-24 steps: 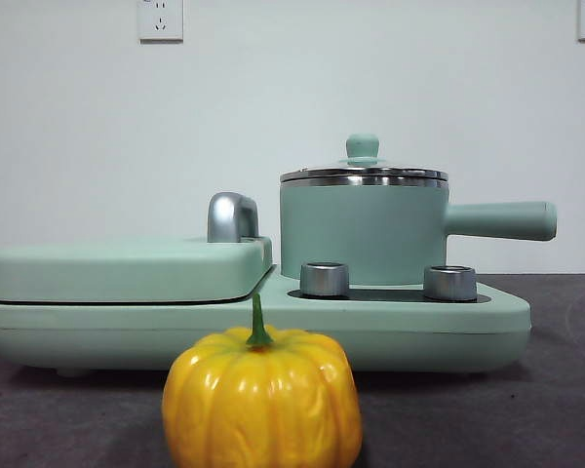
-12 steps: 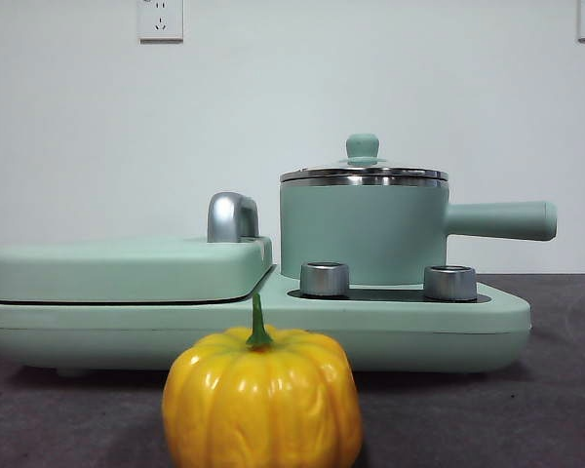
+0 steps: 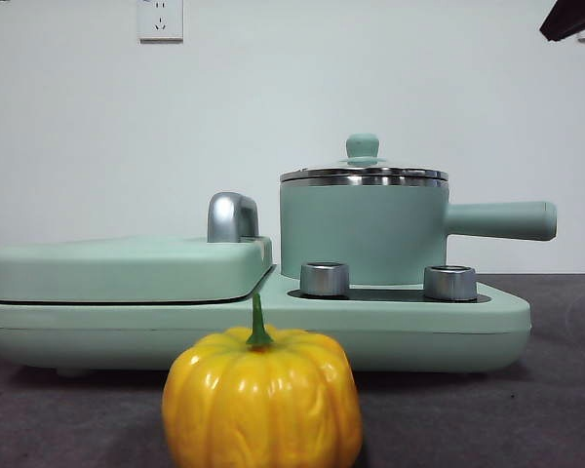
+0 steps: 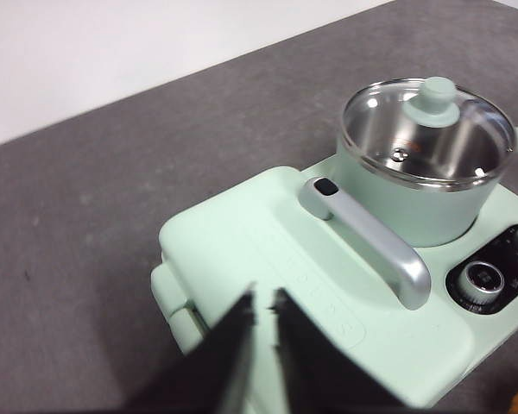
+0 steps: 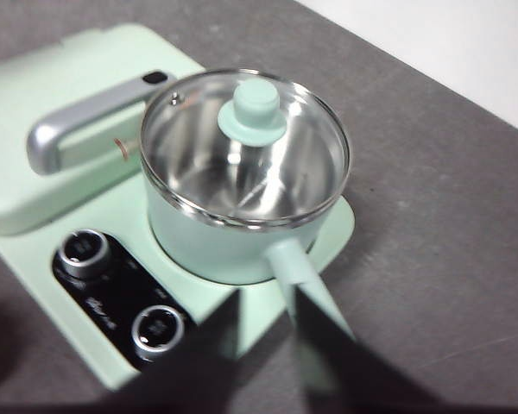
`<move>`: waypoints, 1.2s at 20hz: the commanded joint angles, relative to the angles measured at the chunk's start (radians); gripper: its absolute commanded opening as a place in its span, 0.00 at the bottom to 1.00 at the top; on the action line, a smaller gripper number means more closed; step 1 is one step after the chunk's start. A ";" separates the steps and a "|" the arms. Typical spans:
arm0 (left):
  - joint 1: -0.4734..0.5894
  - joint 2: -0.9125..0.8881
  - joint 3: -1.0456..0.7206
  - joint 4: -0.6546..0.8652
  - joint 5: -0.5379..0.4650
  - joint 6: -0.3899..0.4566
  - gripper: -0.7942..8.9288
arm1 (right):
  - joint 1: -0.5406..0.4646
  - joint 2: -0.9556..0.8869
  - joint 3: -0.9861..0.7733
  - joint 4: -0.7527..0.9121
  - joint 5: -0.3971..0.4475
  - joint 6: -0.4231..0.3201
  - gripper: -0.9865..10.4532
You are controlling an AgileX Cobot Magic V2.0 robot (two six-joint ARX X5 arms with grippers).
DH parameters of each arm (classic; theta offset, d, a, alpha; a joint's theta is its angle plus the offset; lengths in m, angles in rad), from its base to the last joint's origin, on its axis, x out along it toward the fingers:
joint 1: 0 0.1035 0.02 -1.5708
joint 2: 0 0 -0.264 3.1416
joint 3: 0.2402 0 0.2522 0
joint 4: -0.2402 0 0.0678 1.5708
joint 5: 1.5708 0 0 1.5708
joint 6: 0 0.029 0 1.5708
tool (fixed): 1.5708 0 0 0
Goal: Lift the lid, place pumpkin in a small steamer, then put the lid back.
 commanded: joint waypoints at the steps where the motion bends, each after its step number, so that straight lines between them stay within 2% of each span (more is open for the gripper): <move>1: -0.015 0.005 0.022 0.021 0.003 0.035 0.42 | 0.010 0.003 0.018 0.006 0.006 -0.042 0.36; 9: -0.091 0.029 0.022 0.113 0.003 0.002 0.43 | 0.010 0.003 0.018 0.008 0.003 -0.031 0.37; 15: -0.214 0.134 0.022 0.220 0.003 -0.008 0.43 | 0.010 0.002 0.018 0.042 -0.002 0.042 0.37; 19: -0.302 0.250 0.022 0.327 0.003 -0.082 0.43 | 0.010 0.002 0.018 0.108 -0.002 0.082 0.37; 24: -0.381 0.386 0.022 0.525 -0.022 -0.135 0.42 | 0.010 0.002 0.018 0.174 -0.002 0.123 0.37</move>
